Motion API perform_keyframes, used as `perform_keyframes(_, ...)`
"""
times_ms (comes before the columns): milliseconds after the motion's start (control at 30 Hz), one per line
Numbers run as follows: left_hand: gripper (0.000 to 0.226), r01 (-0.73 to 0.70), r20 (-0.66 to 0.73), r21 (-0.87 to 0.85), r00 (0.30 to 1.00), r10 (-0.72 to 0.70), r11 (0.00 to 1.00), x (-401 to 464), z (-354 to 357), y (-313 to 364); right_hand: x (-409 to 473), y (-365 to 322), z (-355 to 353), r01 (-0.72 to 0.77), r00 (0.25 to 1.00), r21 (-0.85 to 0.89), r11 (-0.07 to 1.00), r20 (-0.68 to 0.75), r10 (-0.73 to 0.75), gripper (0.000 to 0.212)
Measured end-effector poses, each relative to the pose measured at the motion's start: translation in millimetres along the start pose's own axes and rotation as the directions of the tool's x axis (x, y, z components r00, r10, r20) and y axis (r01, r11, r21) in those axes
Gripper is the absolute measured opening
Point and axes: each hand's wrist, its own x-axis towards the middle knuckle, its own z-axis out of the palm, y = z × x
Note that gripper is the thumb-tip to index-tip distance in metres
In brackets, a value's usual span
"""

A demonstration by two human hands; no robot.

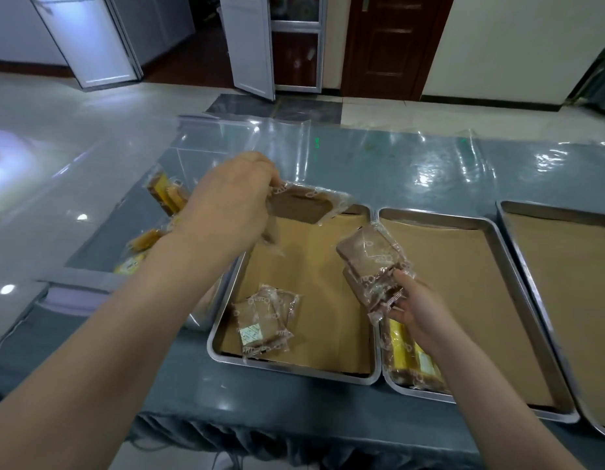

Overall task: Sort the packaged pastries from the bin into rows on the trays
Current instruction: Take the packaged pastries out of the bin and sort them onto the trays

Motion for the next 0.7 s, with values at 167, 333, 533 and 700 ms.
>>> perform_keyframes(167, 0.027, 0.065, 0.123, -0.12, 0.991, -0.05, 0.991, -2, 25, 11, 3, 2, -10, -0.015, 1.0, -0.008, 1.0, -0.024, 0.014, 0.018)
perform_keyframes(333, 0.024, 0.269, 0.366, -0.232, 0.915, -0.173, 0.935, -14, 73, 0, 4, 6, -18, -0.002, 0.999, -0.004, 1.0, -0.054, 0.002, 0.013)
perform_keyframes(533, 0.022, 0.495, 0.53, -0.329, 0.801, -0.277, 0.804, -37, 120, -13, 5, 22, -13, -0.015, 0.996, -0.075, 0.997, -0.085, 0.009, 0.017)
perform_keyframes(700, 0.025, 0.595, 0.517, -0.441, 0.78, -0.352, 0.672, -65, 149, -15, 8, 38, -4, 0.035, 0.993, -0.258, 0.965, -0.097, -0.062, 0.022)
